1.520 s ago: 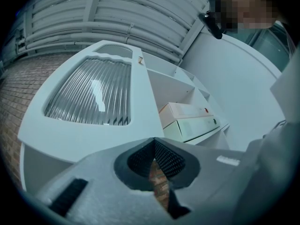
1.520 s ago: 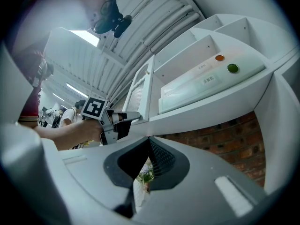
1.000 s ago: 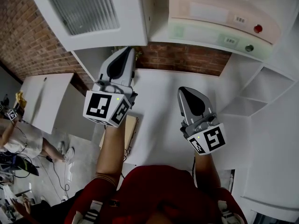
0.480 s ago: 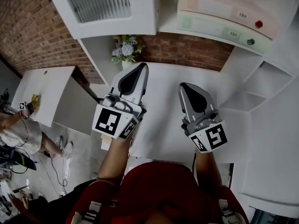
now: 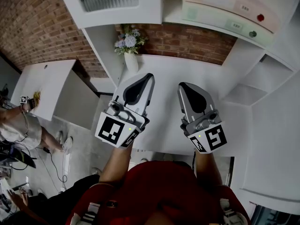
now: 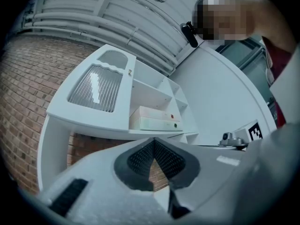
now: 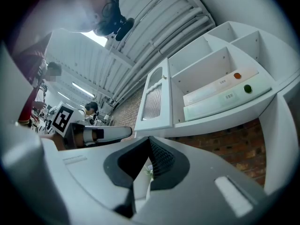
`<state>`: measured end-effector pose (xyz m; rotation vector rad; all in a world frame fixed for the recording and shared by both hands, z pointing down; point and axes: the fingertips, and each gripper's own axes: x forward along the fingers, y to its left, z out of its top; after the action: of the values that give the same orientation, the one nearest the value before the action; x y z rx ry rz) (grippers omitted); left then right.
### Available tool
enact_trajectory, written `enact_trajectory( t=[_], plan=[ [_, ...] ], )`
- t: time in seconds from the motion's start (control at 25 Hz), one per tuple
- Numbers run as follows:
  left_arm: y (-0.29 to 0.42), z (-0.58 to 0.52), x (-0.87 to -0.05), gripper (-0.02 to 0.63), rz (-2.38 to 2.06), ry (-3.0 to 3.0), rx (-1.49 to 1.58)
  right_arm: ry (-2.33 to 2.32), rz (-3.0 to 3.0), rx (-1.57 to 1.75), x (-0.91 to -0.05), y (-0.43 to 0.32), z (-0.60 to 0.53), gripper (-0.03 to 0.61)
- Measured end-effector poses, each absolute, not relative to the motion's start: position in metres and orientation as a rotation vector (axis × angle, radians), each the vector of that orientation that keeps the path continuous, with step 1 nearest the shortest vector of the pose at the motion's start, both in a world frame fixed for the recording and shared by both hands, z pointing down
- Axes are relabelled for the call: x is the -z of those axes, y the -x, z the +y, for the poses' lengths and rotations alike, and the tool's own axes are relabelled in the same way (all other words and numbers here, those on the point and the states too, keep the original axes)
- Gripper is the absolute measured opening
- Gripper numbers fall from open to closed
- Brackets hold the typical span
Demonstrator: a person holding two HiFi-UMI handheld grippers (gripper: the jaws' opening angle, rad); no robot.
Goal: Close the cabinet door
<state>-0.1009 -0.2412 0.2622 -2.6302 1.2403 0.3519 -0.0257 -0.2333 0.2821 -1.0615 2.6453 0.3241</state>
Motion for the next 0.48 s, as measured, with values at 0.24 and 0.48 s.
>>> enact_trajectory(
  t=[0.24,0.48],
  plan=[
    [0.104,-0.23,-0.266,0.0,1.236,2.638,-0.357,1.059,2.652,-0.322,-0.286,0.031,-0.224,0.012],
    [0.109,-0.226,-0.265,0.0,1.24,2.633,-0.362,1.051,2.669,-0.33,-0.287,0.038,-0.221,0.012]
  ],
)
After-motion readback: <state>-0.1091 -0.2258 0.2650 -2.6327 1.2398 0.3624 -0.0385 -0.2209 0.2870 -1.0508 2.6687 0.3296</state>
